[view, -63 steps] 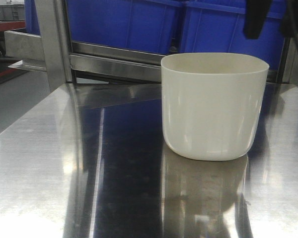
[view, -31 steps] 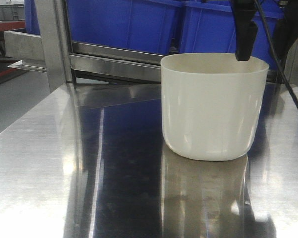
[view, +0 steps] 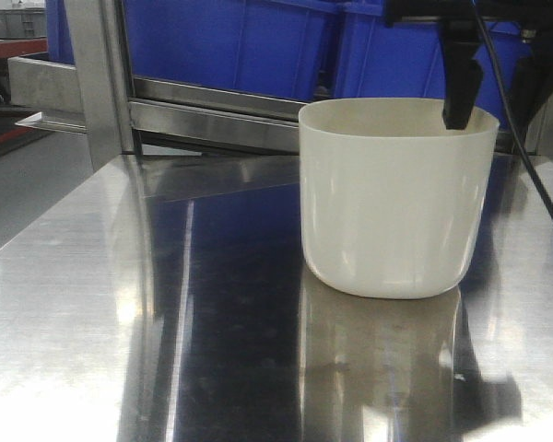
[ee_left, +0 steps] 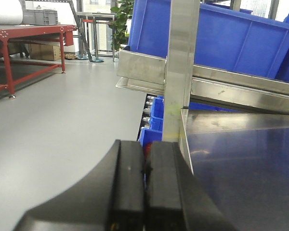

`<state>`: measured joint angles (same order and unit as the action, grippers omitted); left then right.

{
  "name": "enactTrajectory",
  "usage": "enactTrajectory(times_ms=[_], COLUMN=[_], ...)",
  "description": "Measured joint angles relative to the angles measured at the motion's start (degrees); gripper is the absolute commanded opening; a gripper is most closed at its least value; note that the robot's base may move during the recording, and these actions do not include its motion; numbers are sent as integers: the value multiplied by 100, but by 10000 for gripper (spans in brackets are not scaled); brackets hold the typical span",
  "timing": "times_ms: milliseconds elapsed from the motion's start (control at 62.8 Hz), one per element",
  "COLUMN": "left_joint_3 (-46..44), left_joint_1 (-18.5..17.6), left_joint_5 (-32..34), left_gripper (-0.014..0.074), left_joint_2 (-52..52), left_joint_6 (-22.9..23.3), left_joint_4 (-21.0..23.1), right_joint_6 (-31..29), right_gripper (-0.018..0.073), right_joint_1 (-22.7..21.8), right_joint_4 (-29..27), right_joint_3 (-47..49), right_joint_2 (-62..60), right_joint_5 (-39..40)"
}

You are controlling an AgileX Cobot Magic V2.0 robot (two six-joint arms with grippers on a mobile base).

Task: Move white bin to right shelf second layer
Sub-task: 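Lower the open right gripper over the white bin's rim and close, then lift the white bin off the table with the right gripper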

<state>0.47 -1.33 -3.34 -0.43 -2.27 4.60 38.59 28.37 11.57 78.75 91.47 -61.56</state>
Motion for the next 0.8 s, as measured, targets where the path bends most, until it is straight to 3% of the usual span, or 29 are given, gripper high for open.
enactTrajectory(times_ms=[255, 525, 796], left_joint_3=[0, 0, 0], left_joint_1=[0, 0, 0], left_joint_5=[0, 0, 0], left_gripper=[85, 85, 85], left_joint_2=[0, 0, 0], left_joint_6=[0, 0, 0], left_joint_4=[0, 0, 0], right_joint_6=[0, 0, -80], right_gripper=[340, 36, 55], right_joint_1=[-11, -11, -101], right_joint_4=[-35, -109, -145], right_joint_3=[-14, -14, -14], right_joint_2=[312, 394, 213], right_joint_5=[66, 80, 103])
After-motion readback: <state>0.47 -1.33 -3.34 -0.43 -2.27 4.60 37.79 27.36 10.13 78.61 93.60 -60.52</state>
